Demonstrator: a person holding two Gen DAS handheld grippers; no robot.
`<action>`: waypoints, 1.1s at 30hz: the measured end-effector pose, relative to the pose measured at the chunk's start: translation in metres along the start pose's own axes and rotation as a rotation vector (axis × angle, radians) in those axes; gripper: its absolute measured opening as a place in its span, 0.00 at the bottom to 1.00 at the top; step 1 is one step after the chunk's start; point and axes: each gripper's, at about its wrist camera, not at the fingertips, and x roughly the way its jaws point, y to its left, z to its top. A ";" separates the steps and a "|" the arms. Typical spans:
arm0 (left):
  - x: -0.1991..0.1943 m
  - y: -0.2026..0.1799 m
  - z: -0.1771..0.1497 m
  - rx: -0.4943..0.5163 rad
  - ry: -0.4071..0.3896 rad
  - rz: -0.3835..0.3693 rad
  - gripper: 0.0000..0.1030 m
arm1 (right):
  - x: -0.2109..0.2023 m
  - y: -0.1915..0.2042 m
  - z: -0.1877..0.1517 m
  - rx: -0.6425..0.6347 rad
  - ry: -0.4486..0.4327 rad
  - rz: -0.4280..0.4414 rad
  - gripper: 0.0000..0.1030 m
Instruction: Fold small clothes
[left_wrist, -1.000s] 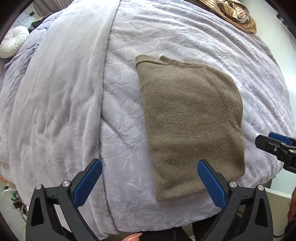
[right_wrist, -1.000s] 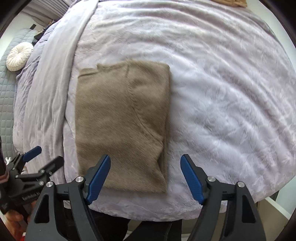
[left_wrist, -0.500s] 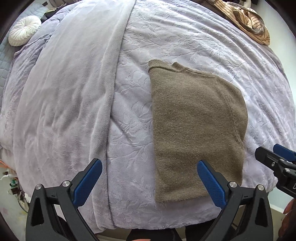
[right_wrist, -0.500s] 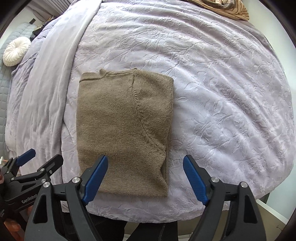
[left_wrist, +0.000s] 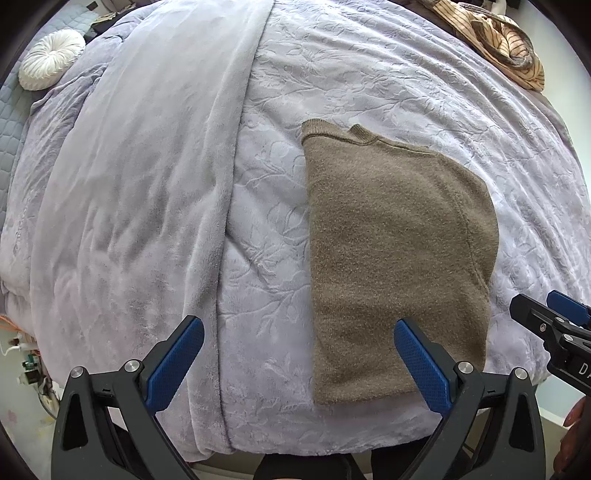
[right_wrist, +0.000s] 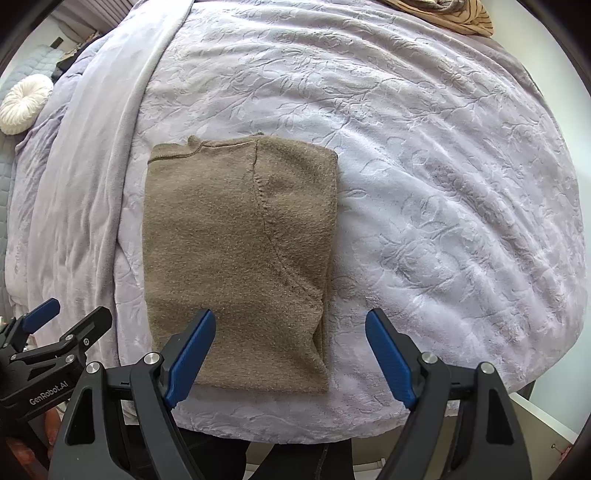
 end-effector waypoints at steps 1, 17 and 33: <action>0.000 0.000 0.000 -0.002 0.001 0.001 1.00 | 0.000 0.000 -0.001 0.003 -0.001 0.001 0.83; 0.001 -0.001 -0.004 -0.003 0.011 0.006 1.00 | 0.000 0.001 -0.001 0.002 -0.002 0.002 0.83; 0.000 -0.001 -0.007 0.002 0.016 0.003 1.00 | -0.001 0.000 -0.002 0.001 -0.005 0.005 0.83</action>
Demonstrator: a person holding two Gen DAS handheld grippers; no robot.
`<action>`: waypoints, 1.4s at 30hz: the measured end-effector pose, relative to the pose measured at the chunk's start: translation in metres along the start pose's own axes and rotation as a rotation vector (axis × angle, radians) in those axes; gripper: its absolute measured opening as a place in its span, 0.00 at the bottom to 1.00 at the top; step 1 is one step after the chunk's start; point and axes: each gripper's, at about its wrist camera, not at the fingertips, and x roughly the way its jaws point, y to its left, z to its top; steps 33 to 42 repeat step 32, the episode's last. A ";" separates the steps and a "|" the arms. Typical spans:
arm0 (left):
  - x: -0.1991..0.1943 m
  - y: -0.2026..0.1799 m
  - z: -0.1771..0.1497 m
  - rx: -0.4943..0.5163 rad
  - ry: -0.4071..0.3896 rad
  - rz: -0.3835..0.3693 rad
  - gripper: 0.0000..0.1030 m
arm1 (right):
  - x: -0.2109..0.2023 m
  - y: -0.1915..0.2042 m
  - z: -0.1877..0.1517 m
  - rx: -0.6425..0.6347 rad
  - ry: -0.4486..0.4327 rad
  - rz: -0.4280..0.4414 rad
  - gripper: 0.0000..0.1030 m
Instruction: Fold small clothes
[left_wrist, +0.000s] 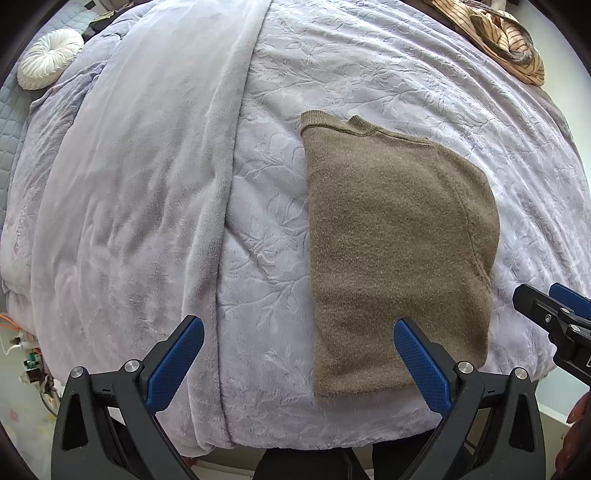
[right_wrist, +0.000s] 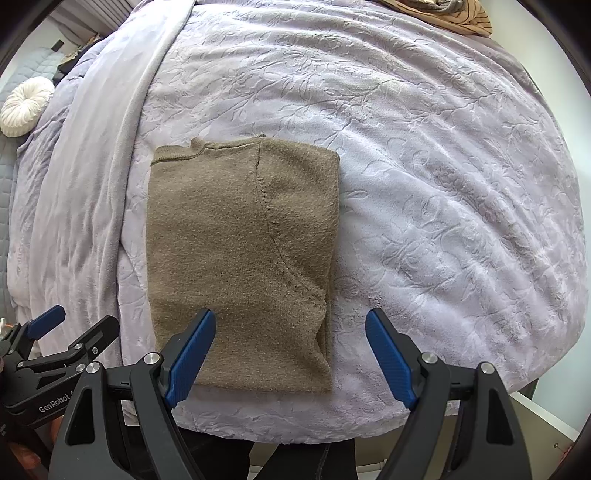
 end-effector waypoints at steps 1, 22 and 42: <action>0.000 0.000 0.000 0.000 0.000 0.001 1.00 | 0.000 0.001 0.000 0.000 -0.001 0.000 0.83; 0.001 0.001 -0.002 -0.001 0.004 0.011 1.00 | 0.001 0.003 -0.003 0.005 -0.001 0.001 0.83; 0.000 -0.001 0.001 0.009 -0.001 0.013 1.00 | 0.001 0.004 -0.003 0.008 -0.001 0.000 0.83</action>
